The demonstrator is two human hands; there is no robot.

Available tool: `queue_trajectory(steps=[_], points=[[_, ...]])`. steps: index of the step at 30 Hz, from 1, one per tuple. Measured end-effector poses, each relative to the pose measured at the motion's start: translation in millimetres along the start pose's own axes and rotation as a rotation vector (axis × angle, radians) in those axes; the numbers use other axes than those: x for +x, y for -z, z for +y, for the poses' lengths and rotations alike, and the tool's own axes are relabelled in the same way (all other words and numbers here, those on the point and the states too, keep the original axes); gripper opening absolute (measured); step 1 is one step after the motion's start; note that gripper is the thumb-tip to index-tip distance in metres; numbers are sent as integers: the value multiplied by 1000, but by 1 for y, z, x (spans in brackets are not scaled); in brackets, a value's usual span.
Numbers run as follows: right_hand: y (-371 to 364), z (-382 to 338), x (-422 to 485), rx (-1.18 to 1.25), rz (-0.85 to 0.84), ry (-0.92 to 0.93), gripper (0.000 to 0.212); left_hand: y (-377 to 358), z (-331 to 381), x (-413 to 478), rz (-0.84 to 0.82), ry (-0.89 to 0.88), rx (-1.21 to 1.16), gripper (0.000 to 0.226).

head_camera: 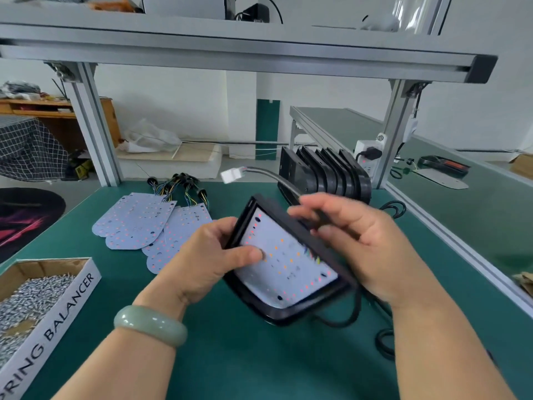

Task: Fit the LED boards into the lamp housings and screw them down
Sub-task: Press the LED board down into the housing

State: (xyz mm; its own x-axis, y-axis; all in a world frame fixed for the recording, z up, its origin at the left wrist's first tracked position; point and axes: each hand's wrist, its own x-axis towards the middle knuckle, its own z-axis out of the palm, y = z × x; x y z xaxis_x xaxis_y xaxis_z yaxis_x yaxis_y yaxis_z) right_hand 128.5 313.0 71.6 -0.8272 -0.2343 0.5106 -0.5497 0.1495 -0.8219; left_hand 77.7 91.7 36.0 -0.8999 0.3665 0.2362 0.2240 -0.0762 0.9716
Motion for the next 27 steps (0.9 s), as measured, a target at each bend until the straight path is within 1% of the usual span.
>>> queue_trajectory(steps=[1,3,4,6,7,8,9,10,12,13,14,15,17,18,19,21,22,23,24,26,27], points=[[3,-3,0,-88,67,5,46,3,-3,0,54,4,-52,64],[4,-4,1,-283,288,-17,50,9,-4,-1,126,15,-164,77],[4,-2,1,-376,415,-19,49,12,-4,-1,157,18,-235,74],[3,2,3,-546,615,-43,38,17,1,-3,198,38,-388,45],[2,4,6,-604,665,-87,36,20,2,-5,208,64,-436,34],[0,6,8,-650,662,-146,37,23,2,-6,207,82,-457,29],[-2,9,11,-713,593,-211,37,24,3,-7,192,89,-459,28],[-4,12,12,-803,466,-272,37,25,5,-8,173,86,-444,27],[-12,17,17,-961,147,-379,38,21,9,-9,134,96,-380,25],[-18,19,19,-987,7,-425,38,17,10,-7,128,120,-343,23],[-24,23,21,-1011,-94,-465,36,13,10,-5,137,152,-305,20],[-30,27,23,-1070,-153,-483,35,9,9,-3,162,195,-256,15],[-40,39,25,-1215,-200,-455,26,2,4,1,249,278,-116,5],[-41,47,24,-1231,-187,-442,24,0,-1,3,303,312,-24,9],[-40,53,23,-1214,-164,-444,30,-2,-5,4,349,346,59,15],[-32,53,21,-1108,-50,-490,46,-6,-11,6,382,381,172,21],[-27,52,19,-1067,-4,-500,46,-8,-14,6,378,382,223,22],[-23,50,17,-1039,-1,-522,42,-10,-17,6,368,386,283,23],[-22,47,15,-1036,-53,-551,36,-11,-19,6,348,393,370,24],[-27,41,8,-1105,-297,-609,27,-10,-19,5,289,427,610,24],[-29,42,3,-1133,-412,-613,28,-8,-17,4,246,457,716,23]])
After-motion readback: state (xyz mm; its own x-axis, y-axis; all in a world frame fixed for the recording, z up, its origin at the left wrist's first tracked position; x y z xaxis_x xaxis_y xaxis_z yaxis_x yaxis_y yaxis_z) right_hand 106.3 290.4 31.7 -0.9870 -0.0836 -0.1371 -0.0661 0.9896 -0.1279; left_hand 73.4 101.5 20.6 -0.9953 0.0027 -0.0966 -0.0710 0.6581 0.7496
